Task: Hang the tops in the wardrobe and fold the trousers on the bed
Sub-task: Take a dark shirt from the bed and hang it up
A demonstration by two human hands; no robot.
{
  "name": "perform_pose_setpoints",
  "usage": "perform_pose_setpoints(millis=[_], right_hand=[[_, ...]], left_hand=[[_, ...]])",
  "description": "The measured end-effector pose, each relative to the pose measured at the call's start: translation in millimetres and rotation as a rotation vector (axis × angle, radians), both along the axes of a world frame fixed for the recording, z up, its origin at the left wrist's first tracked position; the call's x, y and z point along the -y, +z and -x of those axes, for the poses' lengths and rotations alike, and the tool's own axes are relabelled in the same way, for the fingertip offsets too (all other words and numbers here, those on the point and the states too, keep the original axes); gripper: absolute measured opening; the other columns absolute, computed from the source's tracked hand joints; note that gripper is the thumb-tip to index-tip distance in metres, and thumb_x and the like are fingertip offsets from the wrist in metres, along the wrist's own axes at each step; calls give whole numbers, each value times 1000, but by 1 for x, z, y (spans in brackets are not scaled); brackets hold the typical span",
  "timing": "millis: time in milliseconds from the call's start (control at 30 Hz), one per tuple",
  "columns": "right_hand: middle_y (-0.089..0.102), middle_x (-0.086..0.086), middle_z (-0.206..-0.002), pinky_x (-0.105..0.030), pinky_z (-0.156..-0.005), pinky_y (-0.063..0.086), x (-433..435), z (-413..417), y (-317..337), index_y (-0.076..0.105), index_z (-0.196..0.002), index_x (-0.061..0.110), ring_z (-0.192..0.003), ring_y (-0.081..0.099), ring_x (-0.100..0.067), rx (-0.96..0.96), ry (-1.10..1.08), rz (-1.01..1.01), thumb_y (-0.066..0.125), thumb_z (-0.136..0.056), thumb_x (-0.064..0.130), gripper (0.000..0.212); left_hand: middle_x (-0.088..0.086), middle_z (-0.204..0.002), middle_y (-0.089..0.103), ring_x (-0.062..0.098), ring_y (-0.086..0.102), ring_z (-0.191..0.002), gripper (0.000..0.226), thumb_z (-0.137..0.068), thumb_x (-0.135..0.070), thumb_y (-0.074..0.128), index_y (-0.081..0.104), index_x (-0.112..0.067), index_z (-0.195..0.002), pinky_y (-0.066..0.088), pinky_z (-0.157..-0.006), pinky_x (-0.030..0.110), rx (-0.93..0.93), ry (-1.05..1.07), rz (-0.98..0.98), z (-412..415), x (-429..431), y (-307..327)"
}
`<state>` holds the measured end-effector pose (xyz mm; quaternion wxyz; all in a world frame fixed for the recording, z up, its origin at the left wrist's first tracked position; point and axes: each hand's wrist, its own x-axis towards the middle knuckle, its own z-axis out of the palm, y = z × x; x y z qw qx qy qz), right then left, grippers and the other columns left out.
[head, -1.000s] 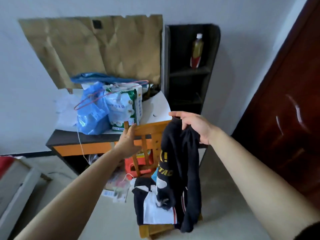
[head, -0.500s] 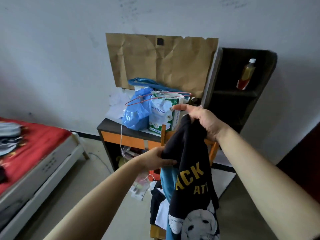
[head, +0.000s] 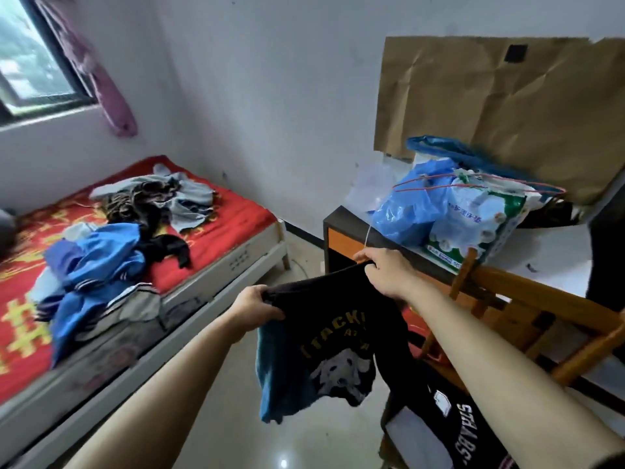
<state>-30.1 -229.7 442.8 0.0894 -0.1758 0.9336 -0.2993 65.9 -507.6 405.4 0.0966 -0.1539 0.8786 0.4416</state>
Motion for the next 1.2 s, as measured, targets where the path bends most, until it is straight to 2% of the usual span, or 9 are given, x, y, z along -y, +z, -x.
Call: perform_pose_setpoints(millis=[233,300,433,600,833,967,1067,1133,1200], right_hand=[[64,-3,-133,-29,-109,38,151,53,34,66,-127,19,-126,56,-21,-80,129,-95,46,-87,5,47],[63,-6,-134,-28,-109,36,200,64,41,66,-128,14,-128,55,-23,-106,204,-122,48,-89,3,44],[67,-5,-129,-28,-104,42,283,70,46,69,-124,19,-123,58,-23,-142,343,-129,51,-94,9,37],[71,-1,-119,-36,-96,48,377,74,47,70,-116,25,-115,62,-24,-209,534,-154,57,-96,27,24],[71,4,-94,-32,-77,49,514,57,46,72,-100,23,-90,65,-15,-132,873,0,70,-88,44,25],[71,1,-81,-30,-69,50,582,5,52,70,-86,21,-77,65,-14,31,1212,46,75,-85,43,22],[68,5,-67,-25,-57,47,617,-59,59,69,-74,19,-66,63,-9,224,1463,81,81,-76,51,34],[60,9,-61,-18,-50,40,629,-111,61,66,-70,15,-57,56,-6,350,1569,38,72,-71,73,58],[62,1,-63,-21,-53,41,634,-164,60,67,-71,14,-59,55,-7,373,1690,25,70,-77,68,55]], left_hand=[[5,-84,61,19,56,-81,36,-63,-18,67,62,-3,-95,46,-76,36,-119,140,-196,-3,140,34],[2,-82,60,19,55,-82,17,-75,-11,70,59,-11,-89,45,-76,32,-180,225,-74,-7,188,37],[1,-90,67,24,62,-87,19,-84,-16,68,56,-24,-96,51,-80,39,-280,484,238,-26,263,32],[7,-101,73,30,64,-98,17,-91,-13,61,68,-15,-105,42,-74,32,-429,748,409,-54,318,32],[-2,-90,63,29,59,-95,14,-97,-28,45,55,-18,-93,35,-71,35,-404,1244,164,-128,355,36],[-6,-108,63,18,58,-107,52,-83,-59,64,59,-14,-109,43,-91,33,-455,1582,106,-194,342,52],[-5,-94,67,16,65,-89,34,-75,-39,76,57,-22,-96,51,-79,28,-485,1777,176,-251,313,61],[-5,-92,62,12,61,-84,29,-78,-21,72,52,-22,-99,45,-68,15,-503,1886,248,-289,282,68],[-3,-87,57,13,54,-79,26,-80,-6,63,47,-17,-96,40,-62,11,-445,1997,351,-328,247,77]])
